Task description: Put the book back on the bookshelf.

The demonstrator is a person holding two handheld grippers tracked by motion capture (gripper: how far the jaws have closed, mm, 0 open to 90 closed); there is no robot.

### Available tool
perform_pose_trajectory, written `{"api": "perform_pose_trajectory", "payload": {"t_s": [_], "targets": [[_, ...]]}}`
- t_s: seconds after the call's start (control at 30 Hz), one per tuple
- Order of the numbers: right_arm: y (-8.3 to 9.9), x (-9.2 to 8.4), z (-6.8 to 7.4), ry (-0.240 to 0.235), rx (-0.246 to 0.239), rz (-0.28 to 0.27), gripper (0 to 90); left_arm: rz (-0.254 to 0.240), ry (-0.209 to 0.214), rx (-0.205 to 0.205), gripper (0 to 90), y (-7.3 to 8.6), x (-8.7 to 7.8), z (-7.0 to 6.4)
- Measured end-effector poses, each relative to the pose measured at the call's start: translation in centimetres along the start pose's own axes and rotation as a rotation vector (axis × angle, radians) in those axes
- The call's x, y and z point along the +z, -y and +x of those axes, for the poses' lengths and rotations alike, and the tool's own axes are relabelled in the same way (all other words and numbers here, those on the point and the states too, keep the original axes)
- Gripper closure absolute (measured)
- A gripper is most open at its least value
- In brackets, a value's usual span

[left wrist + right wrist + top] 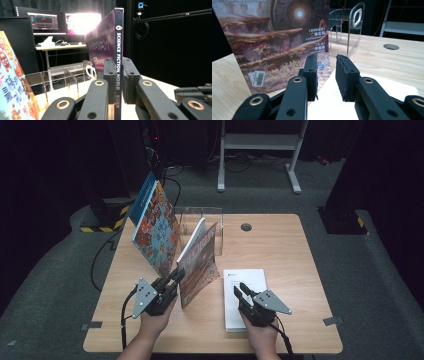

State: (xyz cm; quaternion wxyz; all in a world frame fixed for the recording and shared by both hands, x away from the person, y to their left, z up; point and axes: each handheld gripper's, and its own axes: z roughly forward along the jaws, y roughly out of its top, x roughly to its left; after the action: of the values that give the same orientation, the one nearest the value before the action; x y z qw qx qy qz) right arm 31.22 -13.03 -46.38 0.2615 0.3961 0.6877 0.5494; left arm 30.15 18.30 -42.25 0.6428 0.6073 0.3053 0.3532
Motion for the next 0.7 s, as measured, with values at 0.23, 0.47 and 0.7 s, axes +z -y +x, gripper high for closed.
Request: {"api": "perform_pose_trajectory", "payload": {"t_s": [0.23,0.47,0.7], "targets": [[-0.1,0.2,0.1,-0.005,-0.001,0.000,70.6,0.012,0.014,0.033,83.0,0.1,-1.1,-0.2],[-0.1,-0.1,0.0,-0.003,0.005,-0.006,70.2,0.014,-0.015,0.057,61.4,-0.6,-1.0,-0.1],[0.1,-0.3,-0.3,0.003,0.009,-0.007,70.1,0.120,-0.062,0.033,83.3,-2.5,1.7,-0.3]]}}
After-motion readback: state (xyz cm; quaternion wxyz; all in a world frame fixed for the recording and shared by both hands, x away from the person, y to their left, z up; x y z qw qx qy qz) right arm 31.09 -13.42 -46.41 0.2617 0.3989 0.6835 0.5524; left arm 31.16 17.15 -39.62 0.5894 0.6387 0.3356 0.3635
